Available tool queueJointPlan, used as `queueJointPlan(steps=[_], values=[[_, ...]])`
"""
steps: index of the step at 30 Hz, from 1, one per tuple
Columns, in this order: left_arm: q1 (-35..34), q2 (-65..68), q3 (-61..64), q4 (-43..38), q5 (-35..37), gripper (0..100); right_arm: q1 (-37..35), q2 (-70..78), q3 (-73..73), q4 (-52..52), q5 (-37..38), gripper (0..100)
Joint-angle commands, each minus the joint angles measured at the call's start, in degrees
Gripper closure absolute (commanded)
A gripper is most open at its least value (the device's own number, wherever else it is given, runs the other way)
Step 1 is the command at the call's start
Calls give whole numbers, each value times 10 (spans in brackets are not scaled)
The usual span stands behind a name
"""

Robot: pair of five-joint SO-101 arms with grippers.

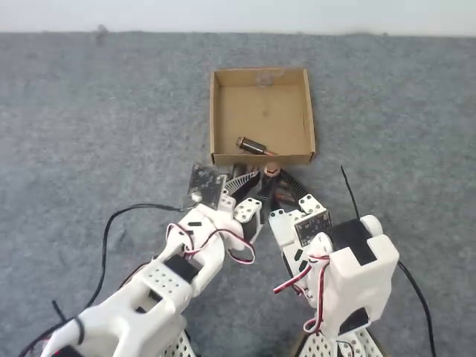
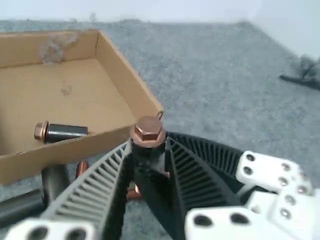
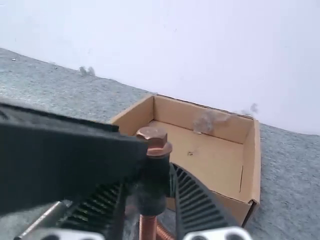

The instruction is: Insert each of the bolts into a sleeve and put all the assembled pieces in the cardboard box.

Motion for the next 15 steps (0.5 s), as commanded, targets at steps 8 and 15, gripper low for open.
queueJointPlan(steps=[8, 15], values=[[0, -205, 10, 158, 17, 900, 7, -2, -5, -11, 12, 992], [-46, -268, 36, 191, 16, 900, 7, -2, -4, -11, 12, 992]])
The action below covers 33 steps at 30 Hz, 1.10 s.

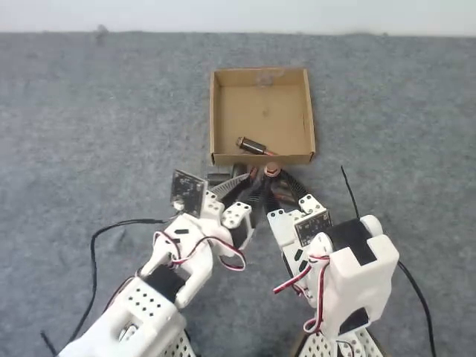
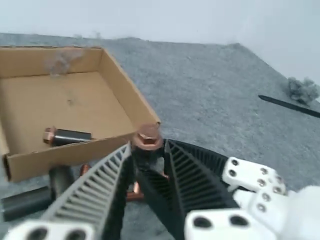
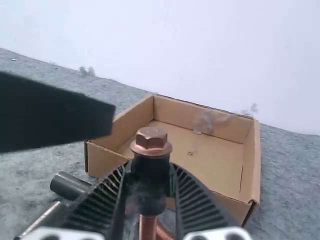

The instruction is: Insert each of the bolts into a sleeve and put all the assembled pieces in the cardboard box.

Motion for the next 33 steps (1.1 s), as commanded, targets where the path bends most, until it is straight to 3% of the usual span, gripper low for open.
queueJointPlan(steps=[1, 6, 10, 24, 29, 33], values=[[-40, -40, 5, 3, 4, 900, 7, -2, -4, -11, 11, 992], [-98, -70, 24, 4, 5, 908, 7, -2, -4, -11, 11, 992], [-135, -88, 28, 40, 5, 994, 7, -2, -4, -11, 11, 992], [-252, -263, 29, 375, 3, 989, 30, -7, -5, -16, 15, 992], [-286, -356, 28, 511, 0, 989, 80, -26, -25, -17, 15, 992], [-316, -382, 26, 545, -56, 989, 119, -44, -56, -11, 12, 992]])
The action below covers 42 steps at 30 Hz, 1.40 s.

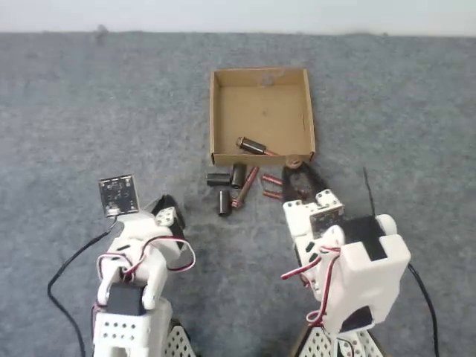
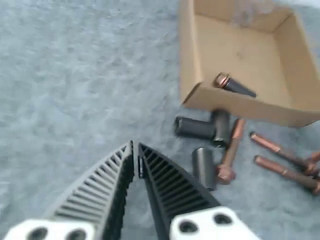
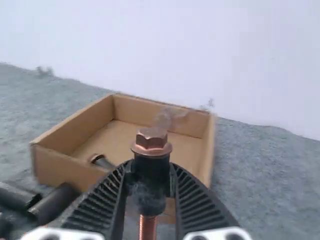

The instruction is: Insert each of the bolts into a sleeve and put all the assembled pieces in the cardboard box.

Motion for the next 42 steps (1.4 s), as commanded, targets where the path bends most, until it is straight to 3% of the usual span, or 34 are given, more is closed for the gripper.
queueJointPlan(steps=[1, 9, 14, 22, 33, 42], values=[[-26, -16, -7, 13, -51, 989, 30, -45, -44, -11, 12, 992], [-37, -3, -7, 14, -91, 989, 41, -49, -131, 18, 35, 992], [-37, 0, -7, 17, -125, 989, 40, -49, -215, 141, 91, 992], [-37, 6, -7, 17, -138, 989, 36, -50, -346, 317, 93, 992], [-37, 6, -7, 14, -138, 989, 37, -44, -541, 671, 90, 992], [-37, 6, -7, 13, -138, 989, 36, -43, -640, 870, 90, 990]])
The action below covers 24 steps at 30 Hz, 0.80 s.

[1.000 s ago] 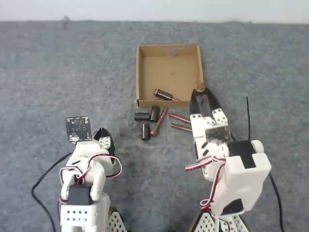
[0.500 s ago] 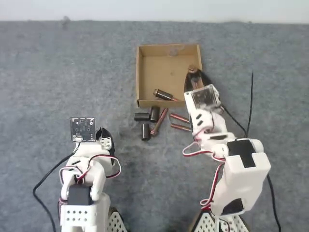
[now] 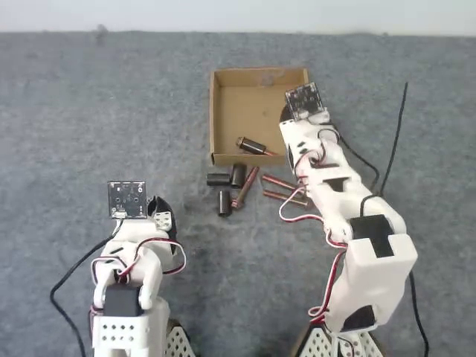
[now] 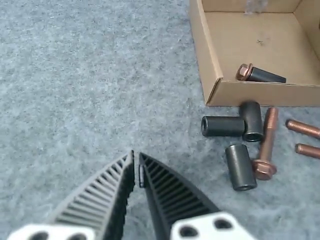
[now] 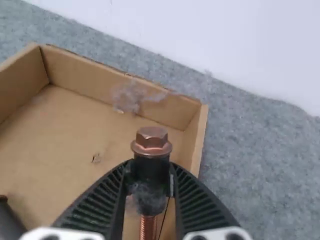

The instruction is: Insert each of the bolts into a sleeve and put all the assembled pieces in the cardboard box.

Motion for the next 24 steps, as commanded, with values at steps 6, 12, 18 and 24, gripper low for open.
queueJointPlan(steps=[6, 12, 18, 24], values=[[-4, 11, -7, 1, -4, 989, 4, -6, -144, 196, 5, 989], [-4, 11, -7, 1, -4, 989, 6, 42, -219, 280, 5, 961], [-4, 11, -7, 1, -4, 989, -2, 51, -251, 332, 5, 887], [-4, 11, -7, 1, -4, 989, -7, 36, -258, 335, 5, 944]])
